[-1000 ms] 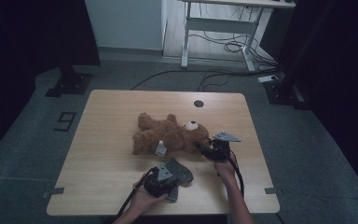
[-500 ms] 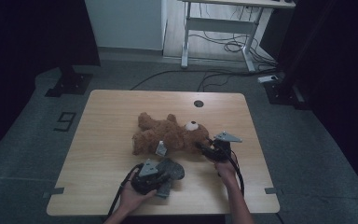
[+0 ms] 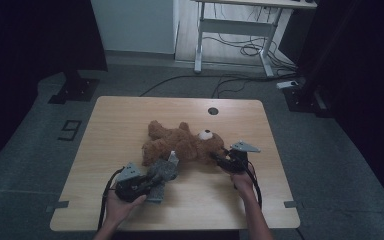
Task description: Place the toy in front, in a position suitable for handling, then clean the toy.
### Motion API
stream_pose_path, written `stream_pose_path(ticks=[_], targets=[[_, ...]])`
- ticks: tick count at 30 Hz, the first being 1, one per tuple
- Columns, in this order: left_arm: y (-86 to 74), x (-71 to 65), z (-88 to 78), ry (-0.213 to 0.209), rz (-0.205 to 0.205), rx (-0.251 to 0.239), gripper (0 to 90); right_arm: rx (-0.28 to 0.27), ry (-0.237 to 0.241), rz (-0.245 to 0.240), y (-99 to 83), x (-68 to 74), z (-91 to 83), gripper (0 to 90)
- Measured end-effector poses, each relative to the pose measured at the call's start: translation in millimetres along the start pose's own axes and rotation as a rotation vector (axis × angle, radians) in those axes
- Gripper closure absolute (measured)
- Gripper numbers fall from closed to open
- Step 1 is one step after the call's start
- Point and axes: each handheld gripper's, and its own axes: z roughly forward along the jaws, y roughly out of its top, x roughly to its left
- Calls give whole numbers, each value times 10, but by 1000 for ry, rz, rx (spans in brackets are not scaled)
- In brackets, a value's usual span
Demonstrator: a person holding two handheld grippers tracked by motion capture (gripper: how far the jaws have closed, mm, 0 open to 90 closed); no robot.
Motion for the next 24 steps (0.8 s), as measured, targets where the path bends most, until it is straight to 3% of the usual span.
stream_pose_path(ticks=[11,17,24], targets=[[52,128,-215,40,-34,-63,737,0,5,-6,-20,4,-16,528],[103,128,-314,56,-41,-100,737,0,2,-6,-27,12,-22,527],[173,138,-306,76,-41,-110,737,0,8,-4,-32,8,-26,526]])
